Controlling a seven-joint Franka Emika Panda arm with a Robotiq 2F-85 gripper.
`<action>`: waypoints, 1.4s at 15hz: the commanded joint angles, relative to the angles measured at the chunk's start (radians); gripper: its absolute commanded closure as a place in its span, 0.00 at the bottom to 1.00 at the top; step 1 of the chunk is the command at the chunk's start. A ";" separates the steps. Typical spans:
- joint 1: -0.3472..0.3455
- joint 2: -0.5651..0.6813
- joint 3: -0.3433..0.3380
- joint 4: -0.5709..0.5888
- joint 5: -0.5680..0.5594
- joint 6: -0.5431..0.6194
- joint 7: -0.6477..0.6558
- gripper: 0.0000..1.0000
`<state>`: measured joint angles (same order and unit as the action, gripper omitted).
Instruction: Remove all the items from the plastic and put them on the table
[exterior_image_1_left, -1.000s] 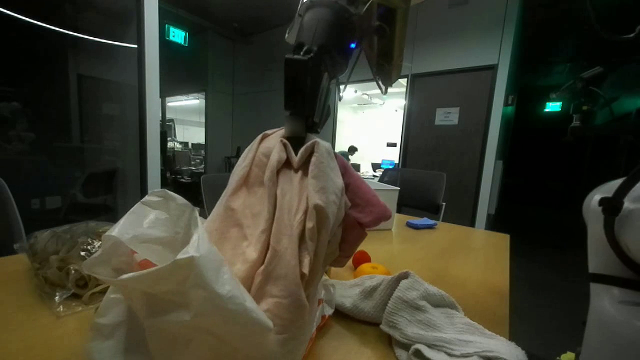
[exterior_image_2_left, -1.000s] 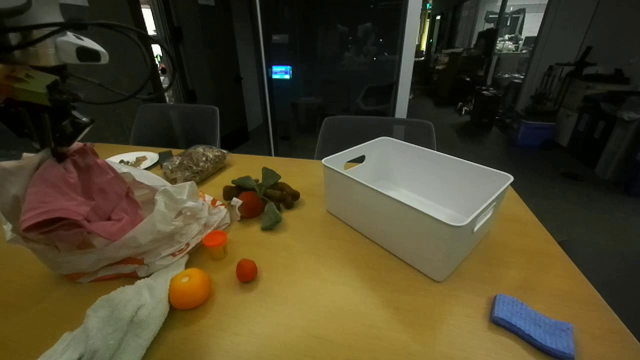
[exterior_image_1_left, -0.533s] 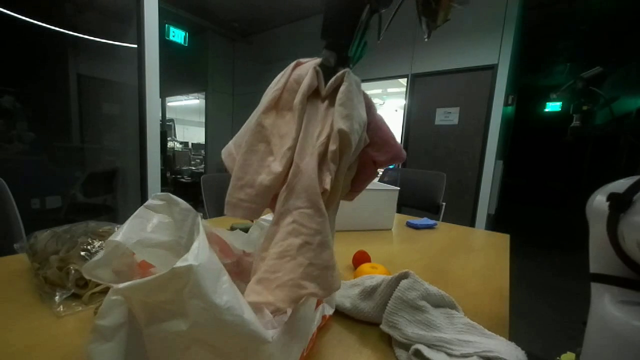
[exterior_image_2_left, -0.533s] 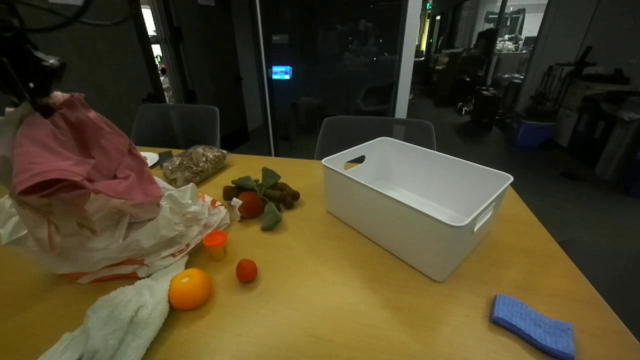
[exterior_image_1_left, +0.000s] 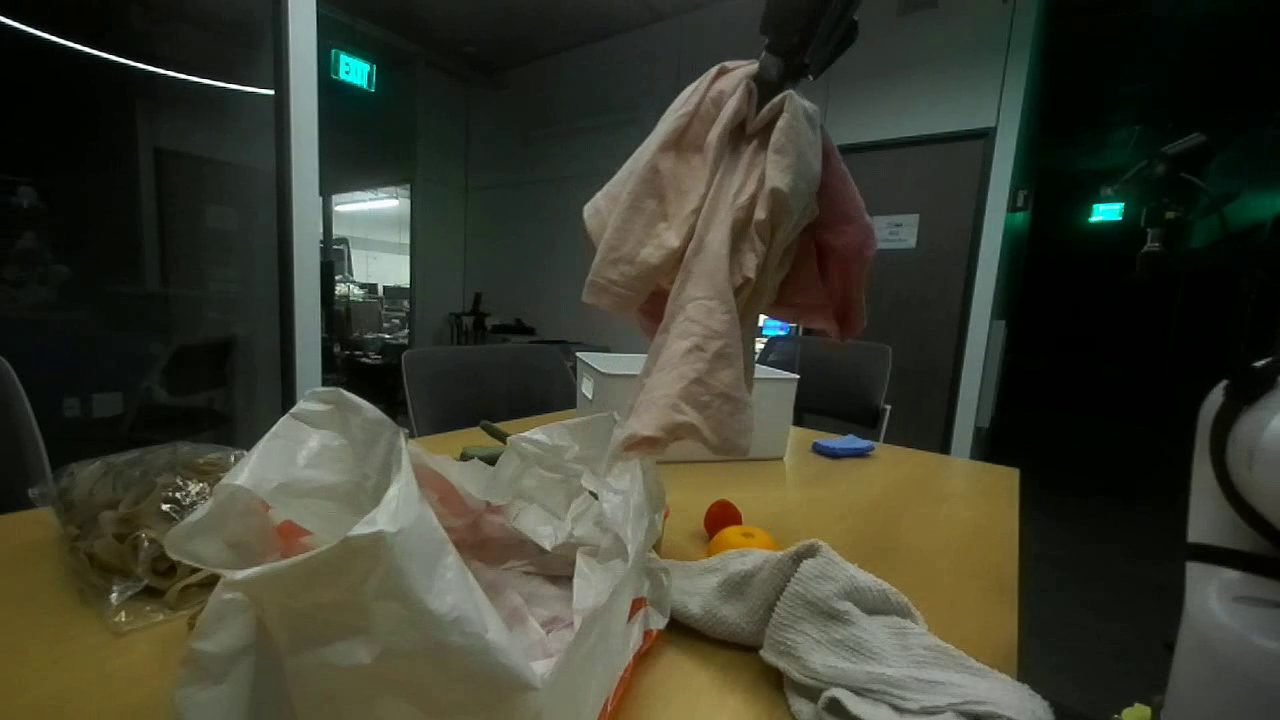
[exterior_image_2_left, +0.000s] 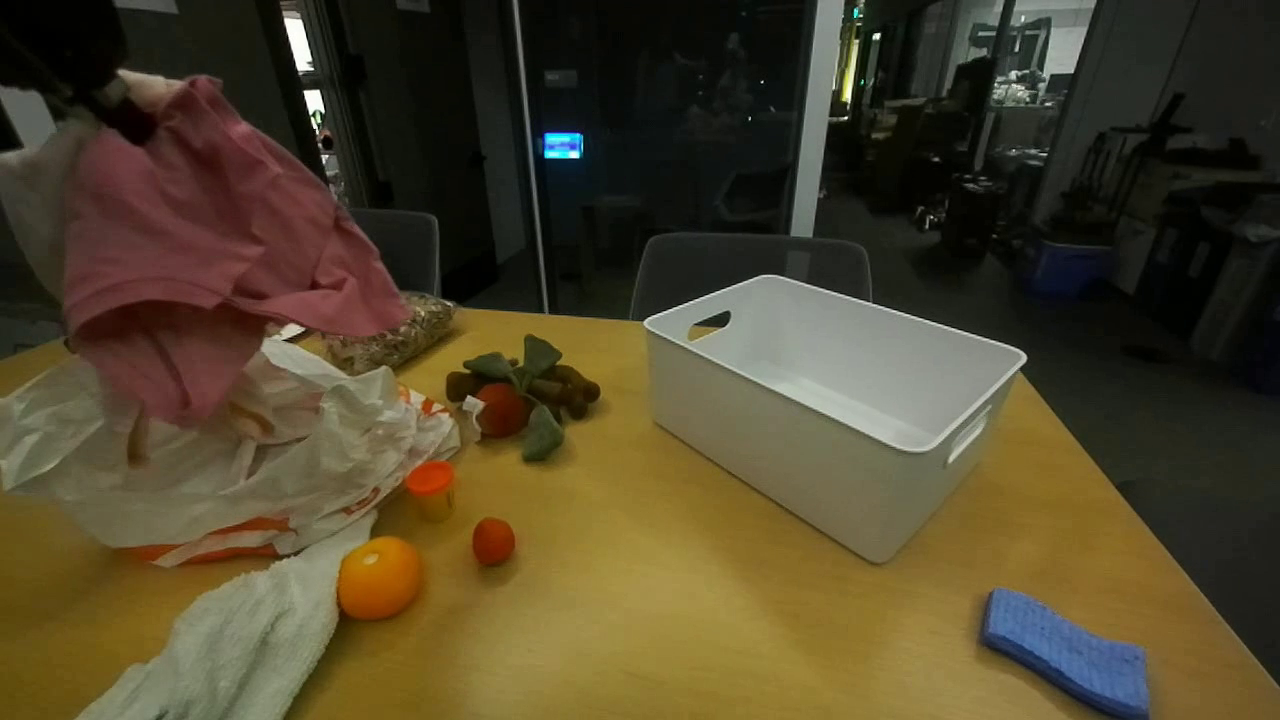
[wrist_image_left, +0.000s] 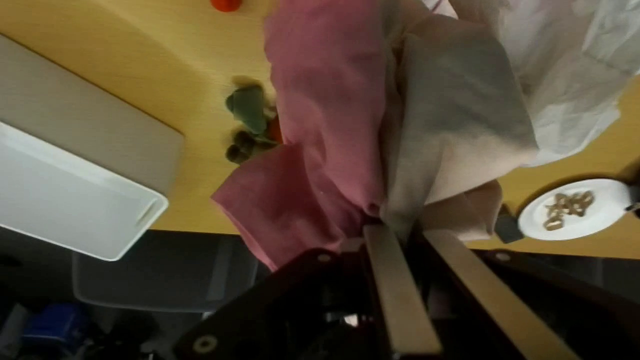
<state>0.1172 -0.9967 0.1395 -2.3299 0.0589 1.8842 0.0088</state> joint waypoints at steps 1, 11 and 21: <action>-0.099 -0.063 -0.028 -0.122 -0.114 0.129 0.020 0.93; -0.501 0.182 0.038 -0.319 -0.552 0.632 0.269 0.93; -0.599 0.352 0.086 -0.444 -0.819 0.705 0.574 0.63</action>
<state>-0.5063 -0.6482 0.2646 -2.7759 -0.7239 2.5616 0.5354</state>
